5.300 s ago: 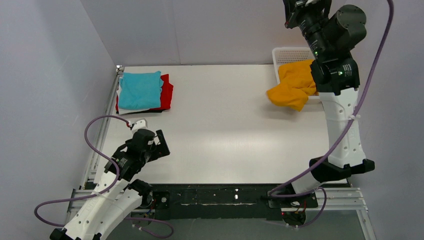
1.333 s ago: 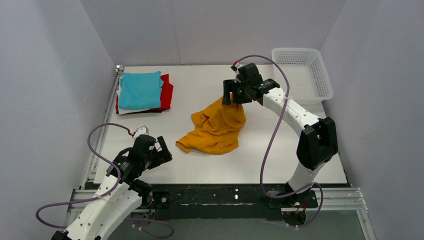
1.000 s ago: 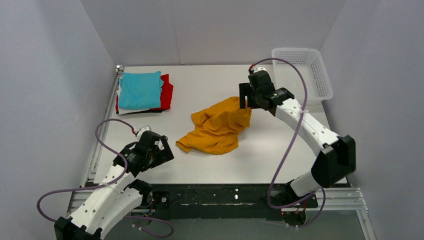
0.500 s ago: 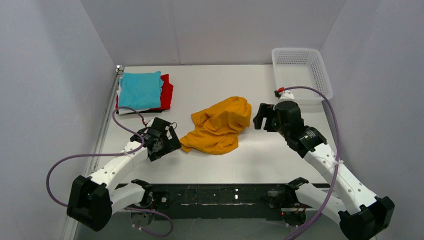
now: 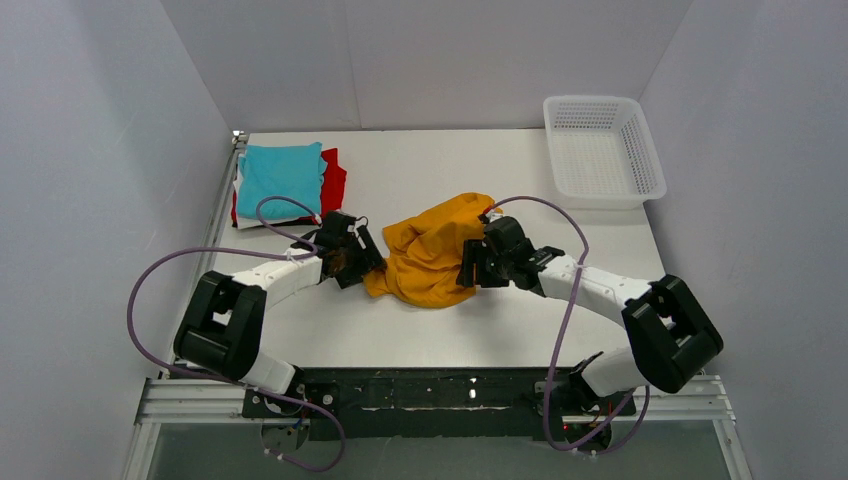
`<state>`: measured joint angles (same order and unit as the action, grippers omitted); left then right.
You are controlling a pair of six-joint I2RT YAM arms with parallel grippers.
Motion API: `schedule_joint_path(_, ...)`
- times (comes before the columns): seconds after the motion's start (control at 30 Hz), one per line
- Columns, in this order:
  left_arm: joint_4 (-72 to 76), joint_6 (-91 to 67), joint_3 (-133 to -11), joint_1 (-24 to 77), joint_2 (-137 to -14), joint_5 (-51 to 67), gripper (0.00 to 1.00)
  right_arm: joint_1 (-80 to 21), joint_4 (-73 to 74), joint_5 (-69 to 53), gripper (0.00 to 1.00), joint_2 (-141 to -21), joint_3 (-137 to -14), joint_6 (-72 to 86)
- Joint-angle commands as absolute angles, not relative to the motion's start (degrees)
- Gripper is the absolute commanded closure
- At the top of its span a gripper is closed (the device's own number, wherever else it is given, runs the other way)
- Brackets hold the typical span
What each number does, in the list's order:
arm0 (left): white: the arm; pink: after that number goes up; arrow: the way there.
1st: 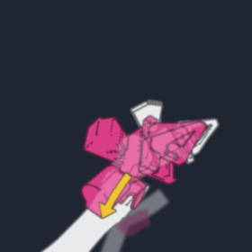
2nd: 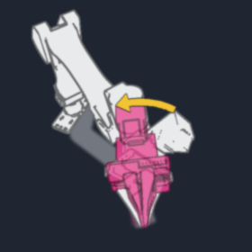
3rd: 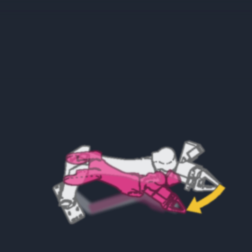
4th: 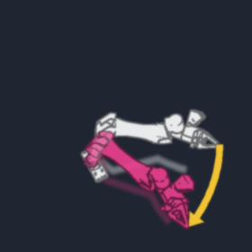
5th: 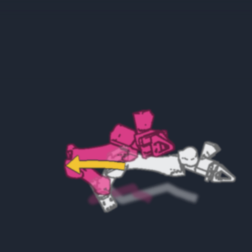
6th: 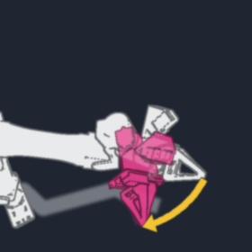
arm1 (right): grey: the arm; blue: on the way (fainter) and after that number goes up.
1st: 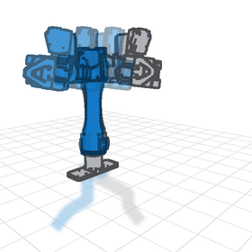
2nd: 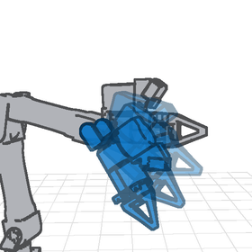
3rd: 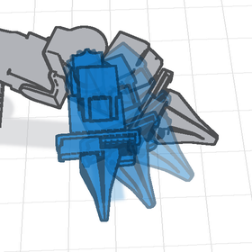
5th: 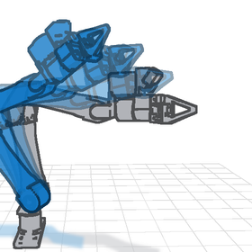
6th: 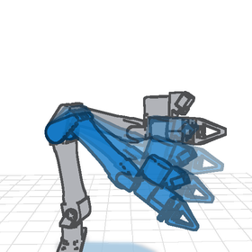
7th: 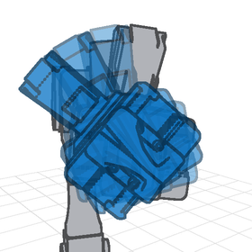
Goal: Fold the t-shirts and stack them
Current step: Flatten out the tshirt
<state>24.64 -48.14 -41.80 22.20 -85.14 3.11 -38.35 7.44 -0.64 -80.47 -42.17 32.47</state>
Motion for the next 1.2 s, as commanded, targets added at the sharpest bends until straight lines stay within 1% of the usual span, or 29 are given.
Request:
schedule_joint_path(0.0, 25.03, -48.74, -39.48, 23.29, -90.64, 9.42, 0.51, -39.13, 3.02, 4.03, 0.34, -85.28, -45.9, 34.47)
schedule_joint_path(0.07, 26.01, -48.58, -39.51, 24.28, -91.25, 10.86, 0.86, -39.72, 2.61, 4.74, 0.35, -87.31, -46.21, 35.7)
schedule_joint_path(0.1, 25.95, -48.36, -39.61, 24.87, -91.31, 10.98, 1.0, -40.11, 2.68, 5.36, 0.35, -88.2, -46.42, 36.32)
schedule_joint_path(0.17, 25.06, -47.74, -39.72, 25.8, -90.8, 10.54, 1.0, -40.93, 2.16, 5.35, 0.37, -89.66, -46.63, 36.85)
schedule_joint_path(0.23, 25.0, -47.03, -39.02, 26.21, -89.1, 9.18, 1.0, -41.94, 1.1, 5.09, 0.46, -91.33, -46.85, 36.91)
schedule_joint_path(0.27, 24.55, -46.69, -38.68, 26.44, -87.9, 8.42, 1.0, -42.33, 1.14, 5.22, 0.53, -92.18, -47.23, 36.96)
schedule_joint_path(0.33, 22.36, -45.12, -38.5, 26.83, -84.98, 6.42, 1.0, -42.82, 2.44, 4.76, 0.77, -93.41, -48.99, 36.66)
schedule_joint_path(0.37, 20.29, -44.05, -38.87, 27.08, -83.22, 5.08, 1.0, -42.93, 3.44, 4.8, 0.86, -93.32, -49.68, 36.39)
schedule_joint_path(0.4, 18.11, -42.8, -39.56, 27.35, -81.51, 3.71, 1.0, -43.04, 4.85, 5.71, 0.94, -92.59, -50.41, 36.18)
schedule_joint_path(0.43, 15.5, -41.67, -40.38, 27.68, -79.34, 2.02, 1.0, -43.11, 6.54, 7.31, 0.99, -91.26, -51.13, 35.93)
schedule_joint_path(0.57, 4.73, -37.45, -44.75, 28.62, -70.09, -5.5, 1.0, -43.23, 16.47, 13.9, 0.99, -82.11, -54.85, 34.76)
schedule_joint_path(0.7, 1.02, -32.94, -48.98, 29.62, -59.84, -7.48, 1.0, -43.24, 22.61, 11.52, 0.99, -71.03, -59.86, 30.74)
schedule_joint_path(0.9, -3.98, -28.56, -59.1, 30.47, -51.52, -2.1, 1.0, -43.24, 35.45, 8.42, 0.99, -64.52, -76.08, 24.09)
schedule_joint_path(1.07, -5.17, -24.58, -69.94, 30.67, -48.76, 5.16, 1.0, -43.24, 35.42, 4.37, 0.99, -60.08, -85.0, 20.06)
schedule_joint_path(1.17, -5.89, -22.27, -76.78, 30.67, -49.4, 9.47, 1.0, -43.24, 38.6, 2.59, 0.99, -60.33, -93.46, 17.53)
